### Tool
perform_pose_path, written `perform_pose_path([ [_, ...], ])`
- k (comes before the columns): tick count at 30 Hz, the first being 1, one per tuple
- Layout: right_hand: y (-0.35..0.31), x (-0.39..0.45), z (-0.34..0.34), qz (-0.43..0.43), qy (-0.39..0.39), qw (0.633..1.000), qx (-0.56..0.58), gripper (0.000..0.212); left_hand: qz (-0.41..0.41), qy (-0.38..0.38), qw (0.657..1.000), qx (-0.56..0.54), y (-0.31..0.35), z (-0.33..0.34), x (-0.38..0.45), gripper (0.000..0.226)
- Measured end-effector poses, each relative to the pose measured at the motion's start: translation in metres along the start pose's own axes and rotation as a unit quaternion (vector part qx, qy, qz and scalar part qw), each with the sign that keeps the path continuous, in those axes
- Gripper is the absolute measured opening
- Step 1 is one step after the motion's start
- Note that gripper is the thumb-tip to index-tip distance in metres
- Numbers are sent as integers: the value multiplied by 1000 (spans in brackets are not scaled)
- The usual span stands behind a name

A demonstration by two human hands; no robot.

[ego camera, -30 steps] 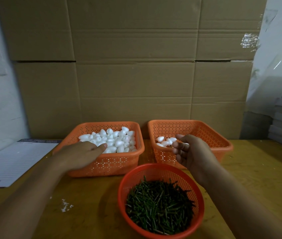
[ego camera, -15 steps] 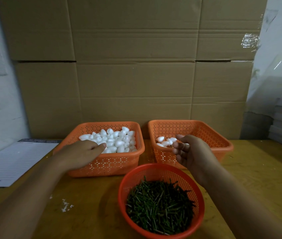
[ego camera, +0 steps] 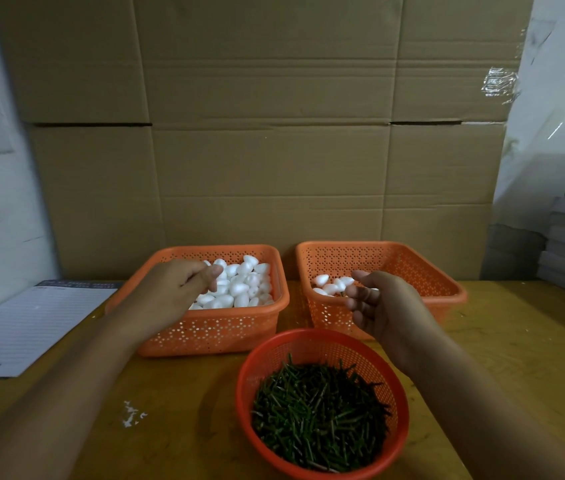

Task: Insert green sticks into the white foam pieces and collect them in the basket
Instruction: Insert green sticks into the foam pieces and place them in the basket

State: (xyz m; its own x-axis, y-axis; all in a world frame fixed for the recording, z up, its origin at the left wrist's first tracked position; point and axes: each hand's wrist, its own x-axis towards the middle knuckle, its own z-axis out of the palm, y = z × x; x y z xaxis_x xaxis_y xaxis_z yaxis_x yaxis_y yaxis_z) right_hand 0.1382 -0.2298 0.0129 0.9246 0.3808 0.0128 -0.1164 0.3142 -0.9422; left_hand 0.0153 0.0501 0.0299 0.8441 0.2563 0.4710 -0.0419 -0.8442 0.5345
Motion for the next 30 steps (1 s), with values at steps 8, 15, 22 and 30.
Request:
perform_pose_path([
  [8, -1, -1, 0, 1, 3, 1000, 6, 23, 41, -59, 995, -71, 45, -1, -5, 31],
  [15, -1, -1, 0, 0, 5, 1000, 2, 24, 93, -59, 976, -189, 68, -6, -9, 25],
  [22, 0, -1, 0, -1, 2, 1000, -1, 24, 111, -35, 963, -244, 80, -9, -15, 33],
  [30, 0, -1, -1, -2, -3, 1000, -4, 24, 111, -37, 950, -291, 85, -9, -18, 32],
])
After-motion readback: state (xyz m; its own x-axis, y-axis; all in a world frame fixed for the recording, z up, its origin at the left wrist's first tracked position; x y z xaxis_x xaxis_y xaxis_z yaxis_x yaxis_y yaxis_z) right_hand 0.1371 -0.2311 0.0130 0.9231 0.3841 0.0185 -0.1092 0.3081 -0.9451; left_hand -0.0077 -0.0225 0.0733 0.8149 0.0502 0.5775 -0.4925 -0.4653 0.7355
